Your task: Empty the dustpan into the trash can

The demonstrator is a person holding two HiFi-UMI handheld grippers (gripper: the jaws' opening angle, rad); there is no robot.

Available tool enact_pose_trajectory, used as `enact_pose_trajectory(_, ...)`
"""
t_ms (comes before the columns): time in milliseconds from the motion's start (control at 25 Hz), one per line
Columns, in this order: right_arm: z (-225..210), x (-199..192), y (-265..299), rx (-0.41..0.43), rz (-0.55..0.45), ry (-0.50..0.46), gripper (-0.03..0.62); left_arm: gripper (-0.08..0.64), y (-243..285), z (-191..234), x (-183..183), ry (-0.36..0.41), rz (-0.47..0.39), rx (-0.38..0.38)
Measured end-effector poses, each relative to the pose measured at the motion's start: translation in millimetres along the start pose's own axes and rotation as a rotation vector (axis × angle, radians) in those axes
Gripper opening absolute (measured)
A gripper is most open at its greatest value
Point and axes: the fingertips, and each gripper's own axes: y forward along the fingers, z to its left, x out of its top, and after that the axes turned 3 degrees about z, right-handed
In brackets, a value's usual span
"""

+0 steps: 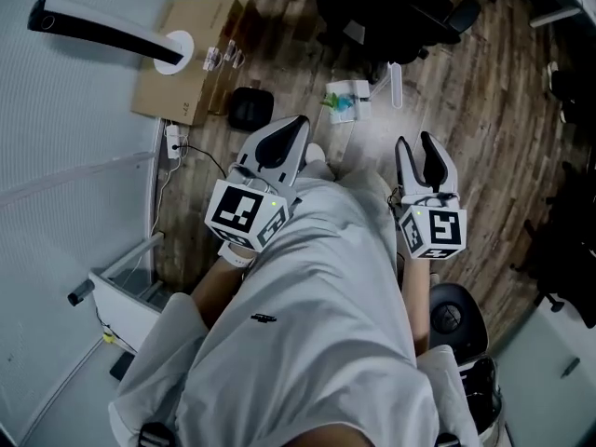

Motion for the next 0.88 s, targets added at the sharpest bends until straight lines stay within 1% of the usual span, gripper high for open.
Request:
enact_pose_trajectory(120, -5.0, -0.7, 5.8, -0.009, 0.009, 0.013, 0.183, 0.006, 13.4, 1.3, -6.8, 0.004, 0.032, -0.015)
enact_pose_trajectory(160, -8.7, 0.1, 6.7, -0.021, 0.008, 0.012, 0.161, 0.006, 17.4, -0.3, -8.0, 0.007, 0.042, -0.023)
enact_pose_trajectory(200, -12.9, 1.1, 7.6, -0.034, 0.008, 0.007, 0.12, 0.006, 21.0, -2.5, -8.1, 0.012, 0.05, -0.03)
enact_pose_trajectory(240, -16.7, 1.5, 9.2, -0.038, 0.011, 0.004, 0.12, 0.006, 24.4, -4.5, -7.9, 0.016, 0.055, -0.034)
enact_pose_trajectory(320, -22.5, -1.5, 16.3, -0.023, 0.03, 0.013, 0.149, 0.006, 32.2, -7.1, -8.8, 0.016, 0.064, -0.038)
enact_pose_trajectory(440, -27.9, -10.8, 26.0, -0.007, 0.065, 0.035, 0.163, 0.006, 39.5, -11.3, -15.9, 0.002, 0.085, -0.036)
enact_pose_trajectory(600, -42.6, -9.2, 37.5, -0.053, 0.058, 0.029, 0.163, 0.006, 51.8, -12.1, -19.1, -0.008, 0.098, -0.019)
enact_pose_trajectory(680, -48.1, -11.5, 46.7, -0.054, 0.065, 0.034, 0.163, 0.006, 59.2, -11.8, -19.9, -0.014, 0.097, -0.014)
enact_pose_trajectory(880, -48.5, -19.1, 79.4, -0.034, 0.094, 0.027, 0.221, 0.006, 76.8, -4.6, -28.2, -0.026, 0.111, -0.017)
